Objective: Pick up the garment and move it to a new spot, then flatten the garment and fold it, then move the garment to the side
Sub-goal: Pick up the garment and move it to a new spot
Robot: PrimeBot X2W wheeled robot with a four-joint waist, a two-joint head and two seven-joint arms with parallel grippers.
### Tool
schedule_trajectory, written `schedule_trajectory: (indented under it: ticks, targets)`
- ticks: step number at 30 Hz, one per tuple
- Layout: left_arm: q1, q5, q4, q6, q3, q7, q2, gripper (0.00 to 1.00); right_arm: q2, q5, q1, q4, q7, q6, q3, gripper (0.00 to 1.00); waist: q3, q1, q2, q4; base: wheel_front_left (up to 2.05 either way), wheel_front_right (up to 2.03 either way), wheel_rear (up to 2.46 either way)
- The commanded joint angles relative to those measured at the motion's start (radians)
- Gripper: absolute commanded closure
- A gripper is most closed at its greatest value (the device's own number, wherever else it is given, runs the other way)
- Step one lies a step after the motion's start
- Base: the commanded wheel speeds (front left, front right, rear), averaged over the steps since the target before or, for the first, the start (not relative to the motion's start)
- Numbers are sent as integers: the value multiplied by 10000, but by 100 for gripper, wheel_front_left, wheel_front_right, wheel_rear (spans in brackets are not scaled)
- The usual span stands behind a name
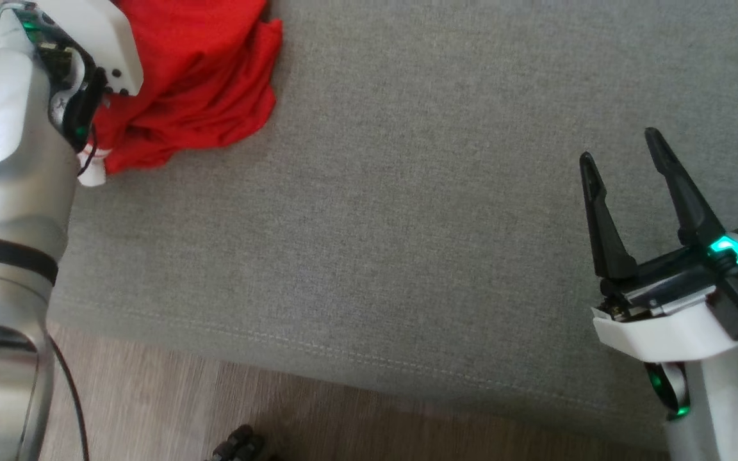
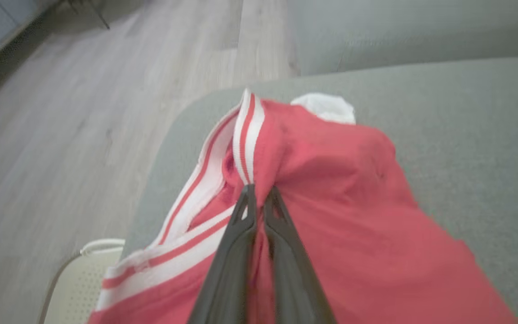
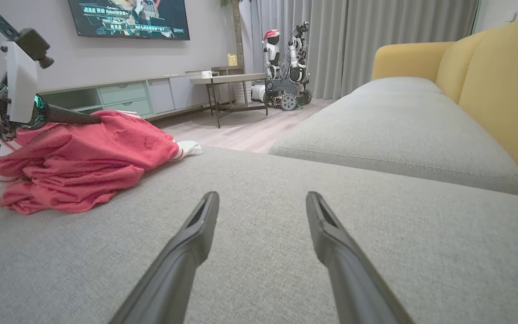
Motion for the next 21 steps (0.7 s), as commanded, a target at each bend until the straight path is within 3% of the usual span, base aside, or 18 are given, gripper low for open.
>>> schedule_trajectory:
  ticks: [1, 6, 11, 21]
  targets:
    - [-468, 121, -335, 15, 100, -650, 607, 100, 122, 68, 29, -269, -69, 71, 195, 0, -272, -1, 1, 21, 0, 0, 0]
    - [-769, 357, -666, 14, -253, -2108, 699, 100, 398, 216, 66, -186, -69, 71, 256, 0, -1016, -1, 1, -104, 0, 0, 0]
    - [-1155, 435, -1462, 14, -662, -2569, 654, 100, 768, 344, 145, -136, -69, 71, 277, 0, -1833, -1, 1, -511, 0, 0, 0]
    - [-1802, -195, -3829, 14, -1863, -2525, 237, 100, 1438, 553, 318, -316, -69, 71, 122, 0, -2945, -1, 1, -2721, 0, 0, 0]
